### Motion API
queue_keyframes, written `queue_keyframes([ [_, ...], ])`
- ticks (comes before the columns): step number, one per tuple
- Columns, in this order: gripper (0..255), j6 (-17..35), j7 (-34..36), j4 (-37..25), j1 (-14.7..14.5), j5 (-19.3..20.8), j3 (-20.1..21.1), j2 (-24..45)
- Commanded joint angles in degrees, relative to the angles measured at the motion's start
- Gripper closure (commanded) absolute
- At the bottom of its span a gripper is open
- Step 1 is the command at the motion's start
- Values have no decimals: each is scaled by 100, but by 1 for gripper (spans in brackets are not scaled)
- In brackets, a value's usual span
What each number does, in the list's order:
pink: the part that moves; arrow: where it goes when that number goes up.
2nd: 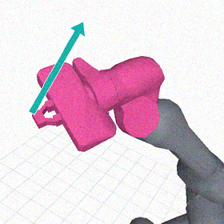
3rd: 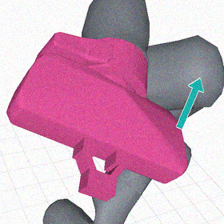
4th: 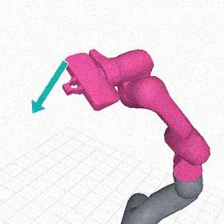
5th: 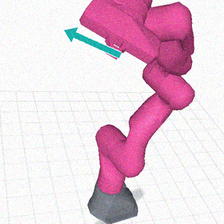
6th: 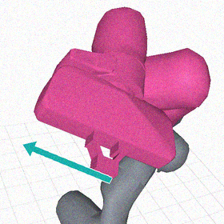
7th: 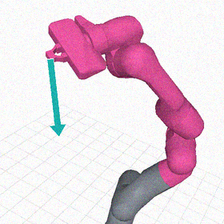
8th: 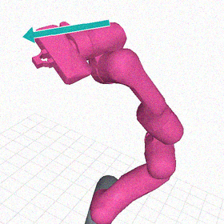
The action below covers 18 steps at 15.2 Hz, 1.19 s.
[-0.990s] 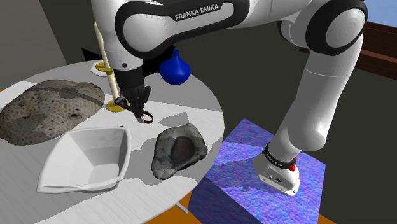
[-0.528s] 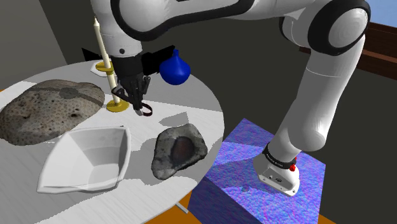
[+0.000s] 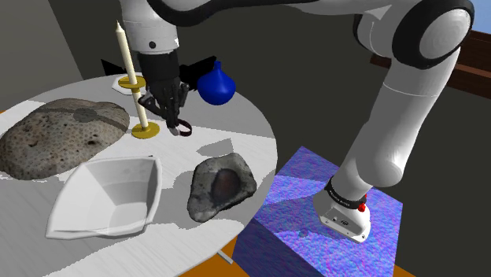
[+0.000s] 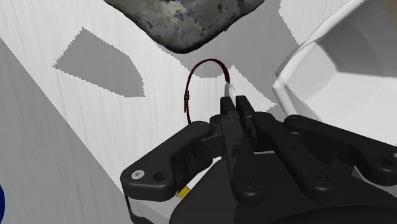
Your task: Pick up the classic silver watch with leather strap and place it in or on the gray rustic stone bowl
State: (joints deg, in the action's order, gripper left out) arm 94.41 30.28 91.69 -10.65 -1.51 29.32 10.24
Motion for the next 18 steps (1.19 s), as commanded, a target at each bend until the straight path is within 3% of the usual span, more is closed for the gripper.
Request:
queue_keyframes([
  [1,255,34,-69,453,77,-224,24,-471],
  [10,255,-78,-248,2203,-30,-1236,-12,-2565],
  [18,255,443,-307,2770,-74,-1293,32,-2613],
])
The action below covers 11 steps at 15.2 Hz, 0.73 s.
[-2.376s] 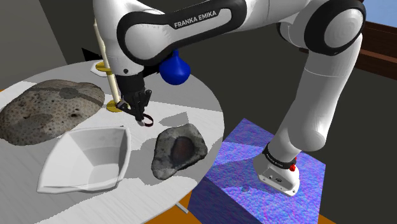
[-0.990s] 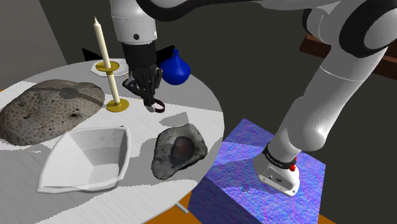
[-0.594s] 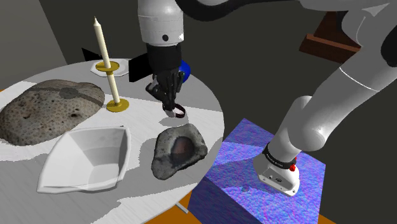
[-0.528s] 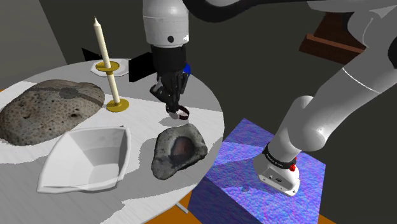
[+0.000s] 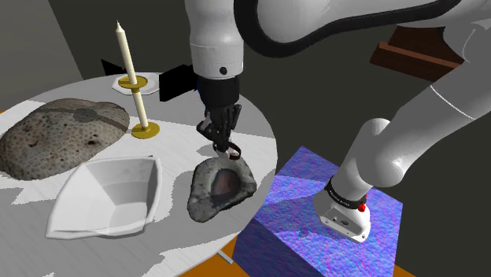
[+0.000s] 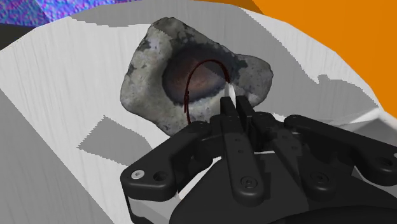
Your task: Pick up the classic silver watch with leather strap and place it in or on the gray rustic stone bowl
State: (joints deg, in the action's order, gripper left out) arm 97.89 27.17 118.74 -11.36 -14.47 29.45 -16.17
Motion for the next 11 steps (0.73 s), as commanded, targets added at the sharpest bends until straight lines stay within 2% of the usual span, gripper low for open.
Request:
queue_keyframes([
  [1,255,171,-3,134,-6,-1,29,35],
  [11,255,1016,-49,817,-30,-12,146,209],
])
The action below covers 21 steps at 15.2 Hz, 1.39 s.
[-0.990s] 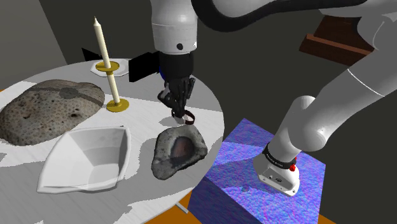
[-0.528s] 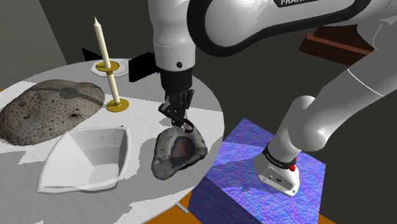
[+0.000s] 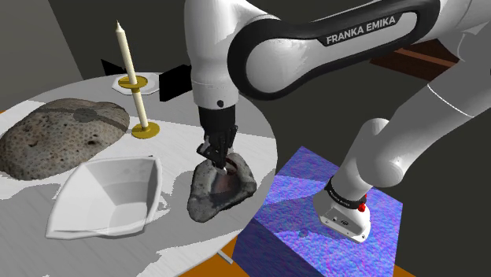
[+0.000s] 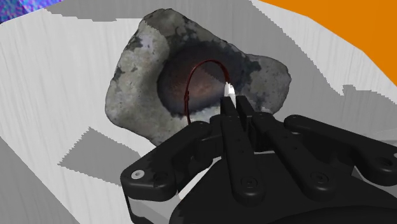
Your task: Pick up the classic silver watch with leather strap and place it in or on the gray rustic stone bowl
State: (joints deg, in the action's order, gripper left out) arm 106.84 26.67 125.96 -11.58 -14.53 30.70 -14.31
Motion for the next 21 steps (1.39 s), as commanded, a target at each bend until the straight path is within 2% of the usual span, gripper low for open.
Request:
queue_keyframes([
  [1,255,121,0,97,-8,-6,20,20],
  [8,255,120,1,95,-8,-6,20,22],
  [9,0,120,1,95,-8,-6,20,22],
  [14,0,120,1,95,-8,-6,20,22],
  [18,0,-609,16,-575,51,59,-94,-34],
  [21,0,-609,16,-574,50,59,-94,-34],
])
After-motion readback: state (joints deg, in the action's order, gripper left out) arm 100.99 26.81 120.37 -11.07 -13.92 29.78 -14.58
